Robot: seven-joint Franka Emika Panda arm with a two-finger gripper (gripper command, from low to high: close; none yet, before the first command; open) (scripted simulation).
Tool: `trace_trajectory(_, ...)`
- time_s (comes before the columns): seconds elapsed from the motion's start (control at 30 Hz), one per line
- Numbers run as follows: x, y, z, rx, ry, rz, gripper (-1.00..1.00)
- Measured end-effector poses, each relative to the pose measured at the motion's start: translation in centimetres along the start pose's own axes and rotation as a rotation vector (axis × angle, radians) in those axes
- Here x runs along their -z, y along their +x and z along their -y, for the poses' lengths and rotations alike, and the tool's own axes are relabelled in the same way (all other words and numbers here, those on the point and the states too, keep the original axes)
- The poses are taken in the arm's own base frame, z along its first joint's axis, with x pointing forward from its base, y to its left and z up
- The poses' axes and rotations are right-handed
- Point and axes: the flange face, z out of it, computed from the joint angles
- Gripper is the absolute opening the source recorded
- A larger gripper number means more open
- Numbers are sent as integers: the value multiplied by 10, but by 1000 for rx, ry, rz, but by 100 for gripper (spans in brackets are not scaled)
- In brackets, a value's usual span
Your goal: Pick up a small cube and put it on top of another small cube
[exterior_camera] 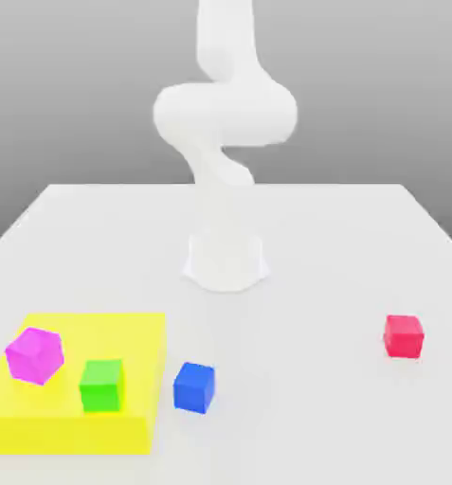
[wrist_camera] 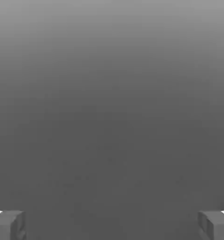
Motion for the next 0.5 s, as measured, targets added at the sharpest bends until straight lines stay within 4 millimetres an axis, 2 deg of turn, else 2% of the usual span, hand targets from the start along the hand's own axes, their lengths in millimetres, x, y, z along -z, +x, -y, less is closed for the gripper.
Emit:
trace_trajectory(0.1, -57, -5, -17, 110, -22, 81, 0)
trace_trajectory(0.23, -125, -21, -42, 255, -46, 184, 0)
trace_trajectory(0.37, -187, -47, -71, 400, -65, 285, 0)
trace_trajectory(0.5, -239, -81, -103, 549, -81, 385, 0)
